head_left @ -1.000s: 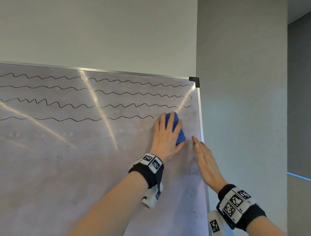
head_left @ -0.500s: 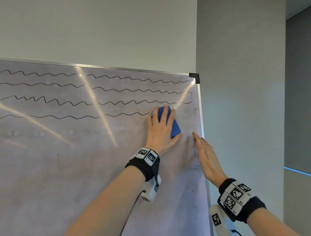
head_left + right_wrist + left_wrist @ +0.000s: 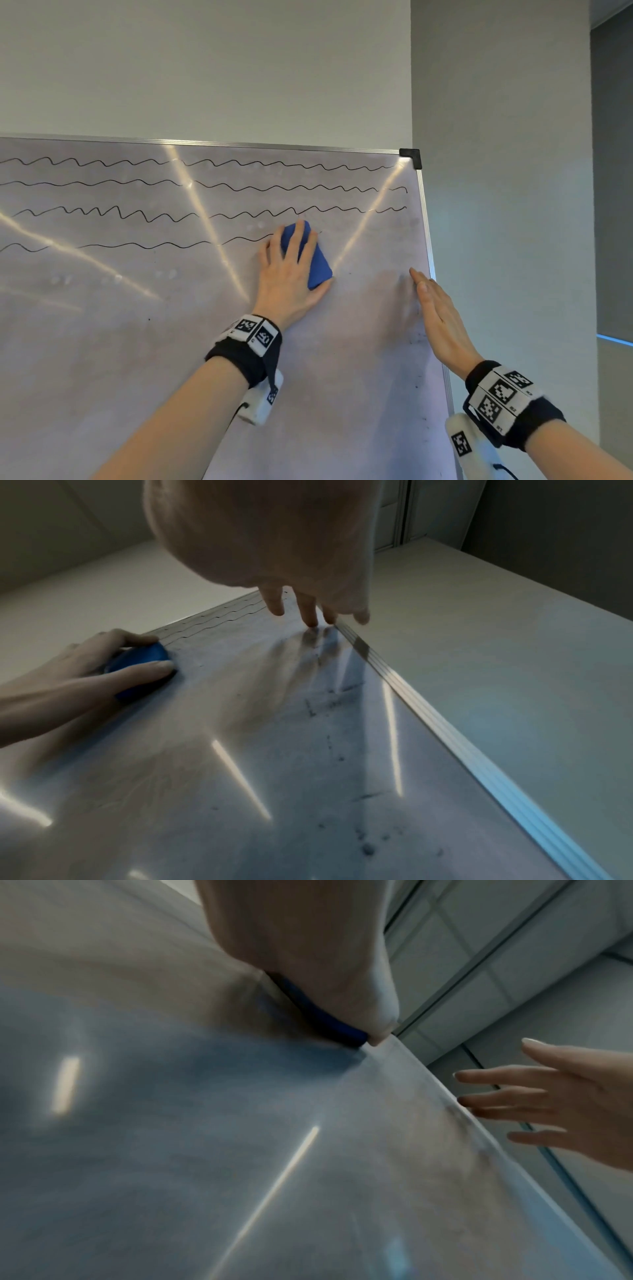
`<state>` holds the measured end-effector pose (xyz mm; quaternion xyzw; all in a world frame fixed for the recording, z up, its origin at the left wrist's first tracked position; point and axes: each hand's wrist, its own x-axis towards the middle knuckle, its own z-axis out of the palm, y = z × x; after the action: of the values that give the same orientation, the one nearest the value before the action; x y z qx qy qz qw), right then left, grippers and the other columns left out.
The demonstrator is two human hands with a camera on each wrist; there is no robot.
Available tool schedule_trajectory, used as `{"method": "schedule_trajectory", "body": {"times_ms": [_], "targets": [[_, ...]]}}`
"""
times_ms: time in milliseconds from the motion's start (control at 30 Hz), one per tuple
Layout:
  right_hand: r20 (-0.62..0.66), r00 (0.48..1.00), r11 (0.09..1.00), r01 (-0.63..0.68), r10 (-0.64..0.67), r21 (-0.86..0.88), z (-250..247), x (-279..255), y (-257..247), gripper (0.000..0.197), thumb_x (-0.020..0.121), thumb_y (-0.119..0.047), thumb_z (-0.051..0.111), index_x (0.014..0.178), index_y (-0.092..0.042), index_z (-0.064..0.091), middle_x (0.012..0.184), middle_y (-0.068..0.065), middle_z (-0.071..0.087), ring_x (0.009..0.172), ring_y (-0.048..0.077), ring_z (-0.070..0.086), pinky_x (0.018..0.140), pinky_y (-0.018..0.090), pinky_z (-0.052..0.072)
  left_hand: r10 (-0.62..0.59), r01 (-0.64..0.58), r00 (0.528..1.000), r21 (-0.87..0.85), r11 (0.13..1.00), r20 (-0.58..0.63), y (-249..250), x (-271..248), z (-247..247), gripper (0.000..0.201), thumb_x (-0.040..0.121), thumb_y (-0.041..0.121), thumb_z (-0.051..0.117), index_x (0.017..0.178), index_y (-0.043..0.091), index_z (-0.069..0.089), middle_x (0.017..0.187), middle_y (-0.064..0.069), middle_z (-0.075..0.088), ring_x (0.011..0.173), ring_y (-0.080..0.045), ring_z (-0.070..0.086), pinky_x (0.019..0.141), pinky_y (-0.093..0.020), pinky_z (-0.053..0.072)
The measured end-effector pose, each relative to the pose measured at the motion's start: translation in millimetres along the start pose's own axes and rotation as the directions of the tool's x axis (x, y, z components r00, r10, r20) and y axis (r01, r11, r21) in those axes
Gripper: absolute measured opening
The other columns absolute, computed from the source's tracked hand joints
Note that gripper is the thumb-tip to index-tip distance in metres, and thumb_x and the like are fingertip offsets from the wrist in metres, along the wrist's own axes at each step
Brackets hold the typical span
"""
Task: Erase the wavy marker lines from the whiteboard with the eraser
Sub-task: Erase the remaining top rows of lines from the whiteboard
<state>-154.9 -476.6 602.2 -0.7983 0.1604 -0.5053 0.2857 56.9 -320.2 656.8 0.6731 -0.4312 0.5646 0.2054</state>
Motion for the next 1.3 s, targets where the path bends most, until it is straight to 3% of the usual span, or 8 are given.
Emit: {"method": "schedule_trajectory", "body": {"times_ms": [133, 267, 367, 533, 667, 933, 1133, 1300], "targets": [[-0.011, 1.0, 0.999, 0.026, -0.026, -0.034, 8.7, -2.1, -14.7, 0.06, 0.092, -0.061, 0.012, 0.146, -0.039, 0.025, 0.149, -0.019, 0.023, 0.141, -0.003, 0.011, 0.118, 0.03, -0.002, 0.064, -0.062, 0.997, -0.027, 0.998, 0.049, 38.0, 15.7, 6.1, 0.081, 0.077, 0.063, 0.055, 0.139, 0.012, 0.045, 0.152, -0.012, 0.036, 0.131, -0.044, 0.033, 0.097, -0.052, 0.028], [0.028, 0.999, 0.997, -0.025, 0.023, 0.076, 20.5, -8.6, -23.0, 0.054, 0.095, -0.059, 0.019, 0.145, -0.04, 0.026, 0.151, -0.019, 0.024, 0.139, -0.005, 0.014, 0.118, 0.03, 0.009, 0.218, -0.211, 0.968, -0.066, 0.975, 0.122, 56.9, 29.9, 7.7, 0.081, 0.08, 0.061, 0.054, 0.144, 0.014, 0.039, 0.157, -0.009, 0.028, 0.138, -0.041, 0.026, 0.105, -0.054, 0.028], [0.043, 0.998, 0.997, -0.05, 0.048, 0.064, 27.7, -12.9, -26.2, 0.056, 0.093, -0.058, 0.019, 0.146, -0.041, 0.023, 0.154, -0.02, 0.017, 0.138, -0.009, 0.007, 0.112, 0.018, 0.005, 0.256, -0.252, 0.961, -0.047, 0.966, 0.107, 37.3, 20.6, 5.5, 0.081, 0.08, 0.063, 0.053, 0.144, 0.015, 0.04, 0.156, -0.008, 0.031, 0.139, -0.038, 0.025, 0.104, -0.055, 0.03], [0.03, 0.998, 0.998, -0.06, 0.059, 0.024, 32.2, -14.5, -30.9, 0.057, 0.092, -0.059, 0.018, 0.146, -0.041, 0.022, 0.154, -0.016, 0.015, 0.141, -0.004, 0.005, 0.115, 0.024, 0.004, 0.046, -0.047, 0.998, 0.025, 0.999, 0.049, -0.4, -11.6, 4.8, 0.082, 0.083, 0.066, 0.043, 0.145, 0.015, 0.034, 0.157, -0.01, 0.026, 0.138, -0.041, 0.026, 0.1, -0.056, 0.03], [0.027, 0.997, 0.997, -0.068, 0.068, 0.02, 33.4, -13.8, -32.0, 0.055, 0.093, -0.057, 0.018, 0.146, -0.041, 0.023, 0.155, -0.015, 0.015, 0.141, -0.003, 0.005, 0.114, 0.023, 0.005, -0.011, 0.015, 0.996, -0.038, 0.999, 0.083, 18.5, 5.2, 2.3, 0.082, 0.082, 0.063, 0.051, 0.145, 0.013, 0.037, 0.157, -0.011, 0.027, 0.14, -0.041, 0.024, 0.102, -0.057, 0.028], [0.004, 0.997, 0.995, -0.083, 0.083, 0.051, 34.7, -13.6, -34.8, 0.059, 0.09, -0.062, 0.019, 0.145, -0.04, 0.026, 0.154, -0.017, 0.018, 0.14, -0.005, 0.008, 0.112, 0.022, 0.007, 0.324, -0.318, 0.938, -0.068, 0.946, 0.124, 10.2, -2.7, -2.8, 0.082, 0.079, 0.062, 0.059, 0.144, 0.016, 0.041, 0.155, -0.008, 0.032, 0.14, -0.037, 0.026, 0.105, -0.058, 0.03], [-0.029, 0.998, 0.996, -0.058, 0.061, 0.065, 36.9, -14.3, -44.6, 0.059, 0.092, -0.059, 0.019, 0.146, -0.038, 0.024, 0.153, -0.015, 0.021, 0.14, -0.003, 0.011, 0.11, 0.02, 0.008, 0.089, -0.088, 0.994, -0.018, 0.996, 0.071, -29.5, -11.2, -6.2, 0.08, 0.083, 0.065, 0.05, 0.144, 0.017, 0.038, 0.157, -0.008, 0.028, 0.139, -0.038, 0.026, 0.103, -0.056, 0.028], [-0.035, 0.999, 0.994, -0.015, 0.019, 0.109, 45.4, -20.6, -60.7, 0.053, 0.096, -0.052, 0.021, 0.146, -0.035, 0.026, 0.149, -0.018, 0.026, 0.138, -0.004, 0.017, 0.113, 0.022, 0.012, 0.07, -0.062, 0.99, -0.064, 0.996, 0.123, 1.3, 3.2, -7.9, 0.08, 0.082, 0.062, 0.048, 0.145, 0.014, 0.037, 0.157, -0.009, 0.028, 0.139, -0.04, 0.027, 0.104, -0.057, 0.03]]}}
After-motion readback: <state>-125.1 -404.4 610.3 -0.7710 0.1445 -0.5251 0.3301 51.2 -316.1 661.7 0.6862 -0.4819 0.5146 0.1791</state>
